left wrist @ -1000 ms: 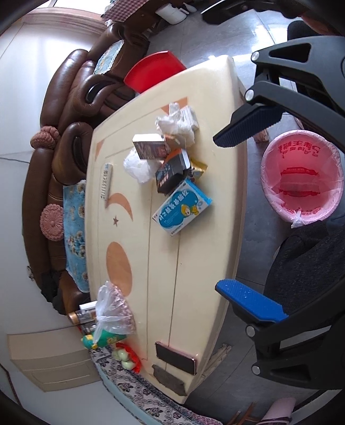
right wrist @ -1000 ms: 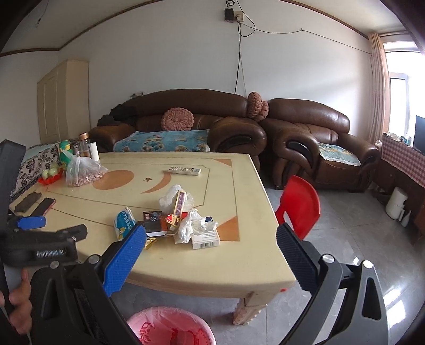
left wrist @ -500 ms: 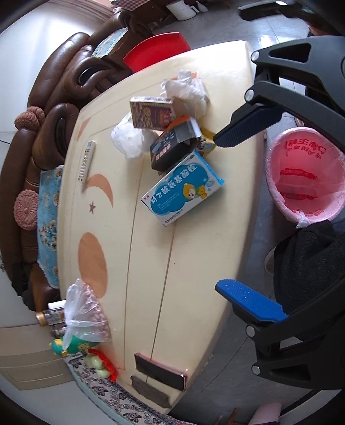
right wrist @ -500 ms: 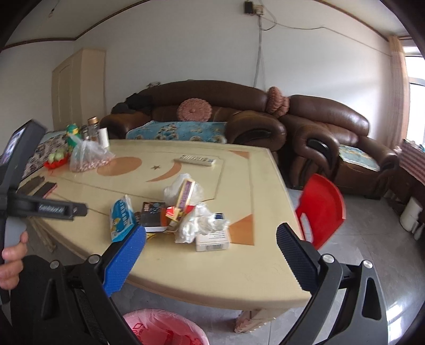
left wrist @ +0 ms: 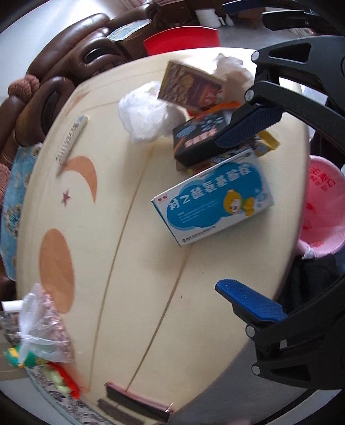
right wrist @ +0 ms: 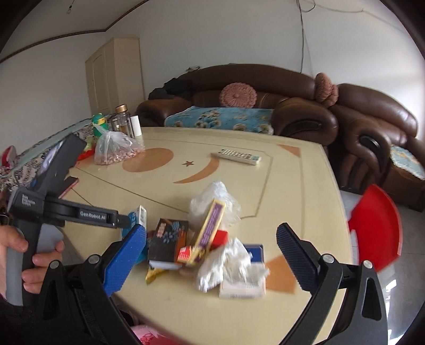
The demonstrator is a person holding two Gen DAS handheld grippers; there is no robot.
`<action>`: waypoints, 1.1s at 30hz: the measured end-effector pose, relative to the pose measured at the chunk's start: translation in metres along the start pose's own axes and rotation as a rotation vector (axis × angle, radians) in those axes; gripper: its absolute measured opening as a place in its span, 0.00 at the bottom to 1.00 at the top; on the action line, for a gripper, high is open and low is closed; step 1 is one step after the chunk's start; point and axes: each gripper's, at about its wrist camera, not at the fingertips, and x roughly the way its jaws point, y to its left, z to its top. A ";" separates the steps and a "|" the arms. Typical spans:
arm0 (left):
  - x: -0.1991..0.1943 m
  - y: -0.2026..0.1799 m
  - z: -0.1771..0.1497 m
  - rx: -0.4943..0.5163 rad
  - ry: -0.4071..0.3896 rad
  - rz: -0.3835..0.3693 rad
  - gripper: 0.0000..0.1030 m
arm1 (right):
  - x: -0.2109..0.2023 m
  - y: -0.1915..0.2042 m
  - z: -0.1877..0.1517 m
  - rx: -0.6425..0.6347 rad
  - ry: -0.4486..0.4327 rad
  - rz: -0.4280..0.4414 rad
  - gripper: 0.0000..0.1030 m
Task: Collect trash
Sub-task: 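Reach the right tool to the yellow-and-purple box while the left tool approaches the blue medicine box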
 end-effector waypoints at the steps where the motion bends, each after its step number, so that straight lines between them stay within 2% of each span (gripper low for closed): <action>1: 0.005 0.001 0.003 -0.014 0.011 0.004 0.95 | 0.010 -0.004 0.003 0.011 0.011 0.017 0.93; 9: 0.035 0.001 0.015 -0.070 0.080 0.027 0.95 | 0.071 -0.020 0.019 0.025 0.102 0.116 0.93; 16: 0.047 0.004 0.023 -0.101 0.101 0.027 0.95 | 0.099 -0.033 0.020 0.077 0.138 0.172 0.94; 24: 0.059 0.001 0.026 -0.133 0.133 0.002 0.95 | 0.116 -0.033 0.012 0.088 0.188 0.198 0.93; 33: 0.071 0.002 0.027 -0.170 0.157 0.000 0.95 | 0.128 -0.027 0.006 0.100 0.224 0.237 0.85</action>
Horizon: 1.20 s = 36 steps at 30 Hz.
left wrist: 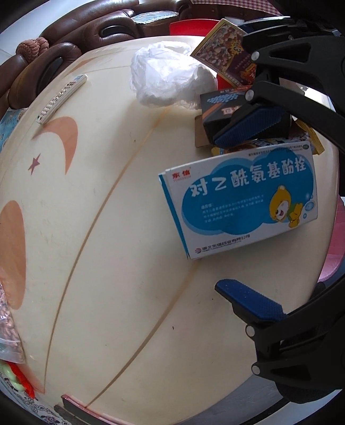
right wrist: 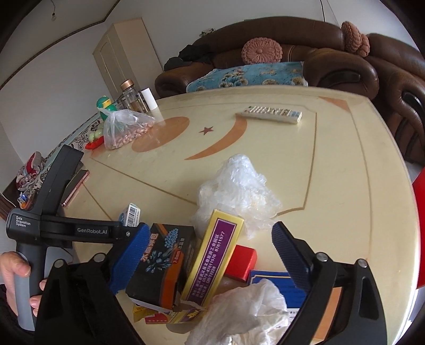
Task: Collect trash
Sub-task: 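Reach the right tool to the yellow-and-purple box while the left tool approaches the blue medicine box, then close the right tool on the yellow box while the left tool grasps the blue medicine box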
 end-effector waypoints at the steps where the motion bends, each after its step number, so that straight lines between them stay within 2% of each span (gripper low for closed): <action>1: 0.001 0.000 0.000 -0.003 -0.001 0.000 0.95 | 0.001 0.000 -0.001 0.002 0.004 0.001 0.83; 7: -0.002 0.004 -0.003 -0.001 0.003 0.001 0.95 | 0.007 -0.002 -0.003 0.018 0.020 0.017 0.81; 14: -0.004 0.010 -0.003 0.000 0.016 -0.037 0.95 | 0.010 -0.001 -0.001 0.029 0.025 0.030 0.79; 18: -0.003 0.005 -0.003 -0.012 0.024 -0.020 0.95 | 0.010 -0.002 -0.001 0.035 0.027 0.037 0.78; 22: -0.001 -0.004 -0.006 -0.019 0.050 -0.047 0.95 | 0.010 -0.003 -0.002 0.039 0.027 0.045 0.77; 23: 0.000 -0.008 -0.006 -0.018 0.049 -0.041 0.95 | 0.010 -0.004 -0.002 0.040 0.028 0.046 0.75; 24: 0.000 -0.009 -0.007 -0.018 0.047 -0.030 0.95 | 0.010 -0.004 -0.002 0.043 0.032 0.049 0.66; 25: 0.001 -0.011 -0.006 -0.017 0.046 -0.023 0.95 | 0.011 -0.005 -0.003 0.048 0.039 0.056 0.62; 29: 0.003 -0.015 -0.005 -0.010 0.053 -0.013 0.95 | 0.014 -0.004 -0.004 0.047 0.048 0.060 0.58; 32: 0.004 -0.019 -0.003 -0.003 0.060 -0.007 0.93 | 0.014 -0.002 -0.005 0.045 0.046 0.064 0.49; 34: 0.005 -0.022 -0.003 0.014 0.060 0.007 0.88 | 0.013 -0.001 -0.005 0.049 0.045 0.076 0.37; 36: 0.003 -0.024 -0.001 0.019 0.053 0.020 0.77 | 0.012 0.000 -0.004 0.049 0.043 0.081 0.35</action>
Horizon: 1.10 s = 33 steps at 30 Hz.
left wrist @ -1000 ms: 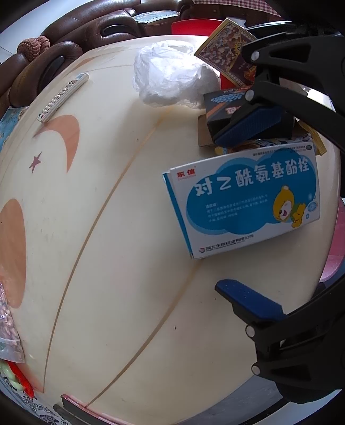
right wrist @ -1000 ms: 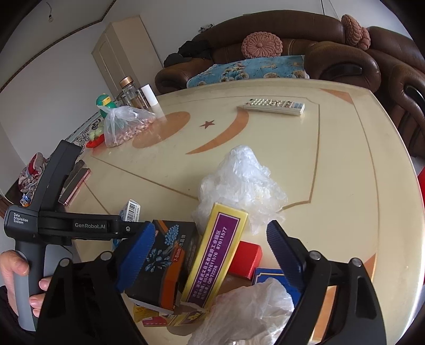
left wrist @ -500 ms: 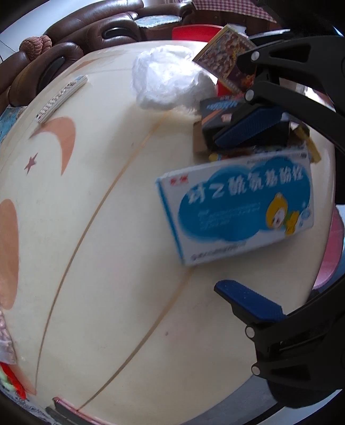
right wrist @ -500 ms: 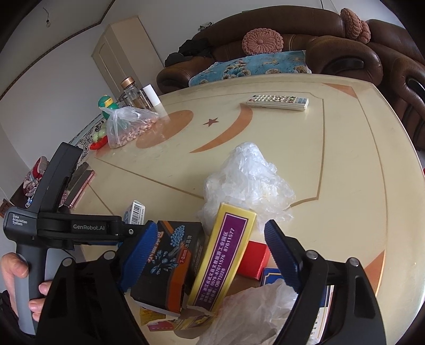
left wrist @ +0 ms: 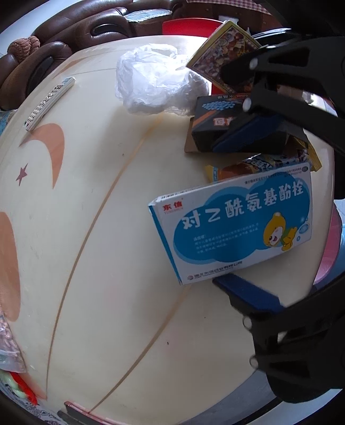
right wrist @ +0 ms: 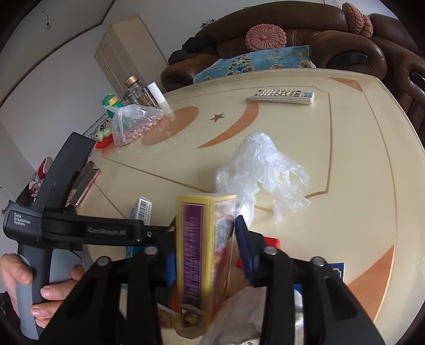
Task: Collect trash
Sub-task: 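Close the right tool on the yellow box while the left tool grasps the blue medicine box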
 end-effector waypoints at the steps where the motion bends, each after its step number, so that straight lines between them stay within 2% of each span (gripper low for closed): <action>1: -0.002 0.001 0.001 -0.001 -0.003 0.009 0.68 | 0.000 0.001 0.000 -0.003 -0.001 -0.002 0.32; 2: -0.002 0.001 0.003 -0.005 -0.002 -0.005 0.62 | -0.001 0.001 0.000 -0.004 -0.002 -0.002 0.31; 3: -0.003 0.002 0.003 -0.013 0.005 -0.024 0.61 | -0.001 0.001 0.000 -0.002 -0.003 0.001 0.29; 11: -0.001 0.006 0.003 -0.030 0.018 -0.060 0.60 | -0.009 0.001 -0.001 -0.002 -0.022 0.002 0.20; 17: -0.003 0.018 -0.003 -0.039 0.002 -0.130 0.59 | -0.018 0.003 0.002 -0.003 -0.051 0.009 0.20; 22: -0.009 0.023 -0.005 -0.019 -0.010 -0.136 0.59 | -0.028 0.007 0.005 -0.007 -0.085 -0.002 0.19; 24: -0.019 0.031 -0.011 -0.009 -0.026 -0.142 0.59 | -0.031 0.006 0.007 -0.001 -0.095 0.000 0.19; 33: -0.049 0.024 -0.011 0.063 -0.134 -0.139 0.58 | -0.043 0.007 0.011 0.005 -0.141 -0.021 0.19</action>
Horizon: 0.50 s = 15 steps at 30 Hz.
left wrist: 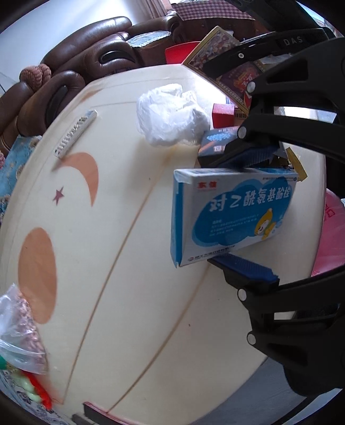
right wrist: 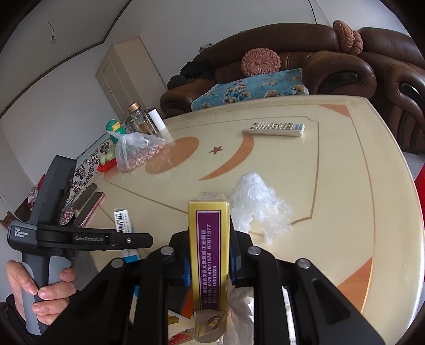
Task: Collect trash
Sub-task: 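Close the right tool on the yellow box while the left tool grasps the blue medicine box, then lift both boxes and carry them over the pink trash bin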
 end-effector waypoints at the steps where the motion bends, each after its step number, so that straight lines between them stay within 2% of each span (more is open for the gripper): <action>1: -0.001 -0.001 0.000 0.003 -0.004 -0.005 0.58 | -0.001 0.001 0.000 -0.002 -0.004 -0.002 0.19; 15: -0.030 -0.010 -0.005 0.093 -0.116 -0.010 0.55 | -0.007 0.006 0.003 -0.020 -0.038 -0.033 0.19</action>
